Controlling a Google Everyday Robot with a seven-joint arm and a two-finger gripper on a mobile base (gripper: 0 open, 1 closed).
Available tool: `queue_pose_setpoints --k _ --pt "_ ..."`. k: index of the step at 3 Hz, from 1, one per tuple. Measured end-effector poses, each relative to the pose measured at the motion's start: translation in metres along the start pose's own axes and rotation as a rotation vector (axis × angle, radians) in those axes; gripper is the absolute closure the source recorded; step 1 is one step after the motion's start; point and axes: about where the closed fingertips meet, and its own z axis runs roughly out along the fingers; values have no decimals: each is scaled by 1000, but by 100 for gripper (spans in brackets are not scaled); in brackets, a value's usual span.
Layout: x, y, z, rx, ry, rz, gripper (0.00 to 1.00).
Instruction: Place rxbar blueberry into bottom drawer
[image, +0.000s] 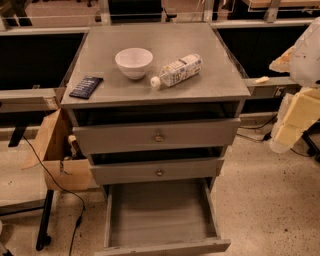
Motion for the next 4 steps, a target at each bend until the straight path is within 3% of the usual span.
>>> queue_pose_setpoints --k 1,2,3,4 --pt "-2 -1 0 2 -6 4 0" --pt "-29 -19 -1 34 -87 59 0" --pt "-74 -32 9 65 -199 154 0" --pt "-152 -36 28 121 -338 293 0"
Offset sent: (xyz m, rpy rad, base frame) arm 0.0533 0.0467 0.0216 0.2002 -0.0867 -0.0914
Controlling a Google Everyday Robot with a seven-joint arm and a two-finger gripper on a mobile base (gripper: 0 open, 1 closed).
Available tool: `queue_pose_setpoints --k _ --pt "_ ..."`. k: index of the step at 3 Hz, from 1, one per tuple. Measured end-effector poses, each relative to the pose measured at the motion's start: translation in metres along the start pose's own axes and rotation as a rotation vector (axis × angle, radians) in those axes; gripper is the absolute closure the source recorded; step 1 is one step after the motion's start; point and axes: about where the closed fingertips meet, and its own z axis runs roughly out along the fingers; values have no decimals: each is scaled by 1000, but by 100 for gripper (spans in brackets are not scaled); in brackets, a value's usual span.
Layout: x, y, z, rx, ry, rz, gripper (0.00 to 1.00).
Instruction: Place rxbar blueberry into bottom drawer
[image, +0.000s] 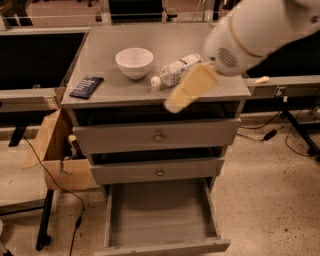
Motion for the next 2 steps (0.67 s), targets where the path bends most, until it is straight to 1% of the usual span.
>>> queue_pose_setpoints --k 1,2 --pt "-52 22 24 62 -61 22 0" --pt "-55 19 24 78 -70 94 0"
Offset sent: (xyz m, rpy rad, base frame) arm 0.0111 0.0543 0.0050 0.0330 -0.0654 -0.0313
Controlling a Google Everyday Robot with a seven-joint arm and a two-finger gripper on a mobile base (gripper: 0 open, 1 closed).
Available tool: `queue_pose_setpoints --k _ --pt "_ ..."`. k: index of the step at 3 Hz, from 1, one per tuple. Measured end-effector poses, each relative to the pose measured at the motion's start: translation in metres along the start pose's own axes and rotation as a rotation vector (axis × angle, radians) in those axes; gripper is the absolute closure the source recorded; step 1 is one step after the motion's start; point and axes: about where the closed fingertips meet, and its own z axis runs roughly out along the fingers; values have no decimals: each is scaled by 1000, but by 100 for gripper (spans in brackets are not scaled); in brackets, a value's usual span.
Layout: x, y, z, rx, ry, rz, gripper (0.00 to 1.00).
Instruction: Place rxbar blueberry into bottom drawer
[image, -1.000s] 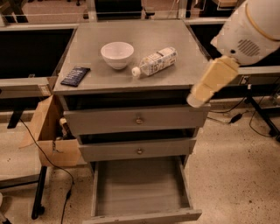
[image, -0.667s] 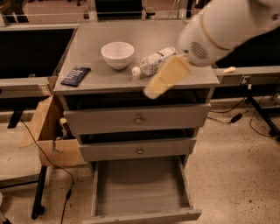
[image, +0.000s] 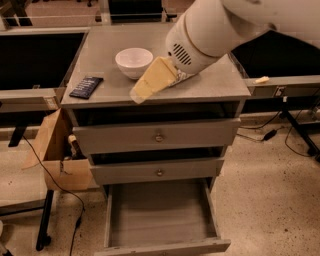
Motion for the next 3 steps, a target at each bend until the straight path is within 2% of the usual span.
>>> queue_pose_setpoints --k 1,2,3 --pt "-1 1 0 -4 -5 -1 0" --pt "-18 10 6 -54 -95 -24 0" --pt "-65 17 36 -118 -194 -105 0"
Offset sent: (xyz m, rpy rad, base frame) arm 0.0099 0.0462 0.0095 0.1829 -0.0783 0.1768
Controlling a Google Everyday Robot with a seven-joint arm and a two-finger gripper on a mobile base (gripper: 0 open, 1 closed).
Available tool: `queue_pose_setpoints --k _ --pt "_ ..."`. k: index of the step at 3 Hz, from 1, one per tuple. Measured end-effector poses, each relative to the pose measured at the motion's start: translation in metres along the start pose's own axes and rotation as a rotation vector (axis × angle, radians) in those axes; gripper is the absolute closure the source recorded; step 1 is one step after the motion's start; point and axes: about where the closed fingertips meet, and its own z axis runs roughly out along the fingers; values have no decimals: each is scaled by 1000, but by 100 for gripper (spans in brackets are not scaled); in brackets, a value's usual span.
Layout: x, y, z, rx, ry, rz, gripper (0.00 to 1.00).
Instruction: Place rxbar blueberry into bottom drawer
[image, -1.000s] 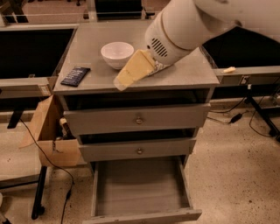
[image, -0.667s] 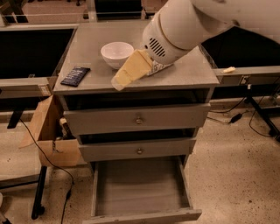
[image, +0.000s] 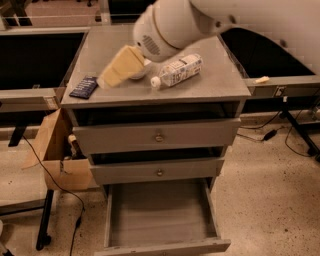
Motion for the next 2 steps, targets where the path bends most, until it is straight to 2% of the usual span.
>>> queue_pose_setpoints --k 1,2 --pt "-50 -2 51 -80 -93 -110 0" --pt "-88 7 95 -166 -166 -188 0"
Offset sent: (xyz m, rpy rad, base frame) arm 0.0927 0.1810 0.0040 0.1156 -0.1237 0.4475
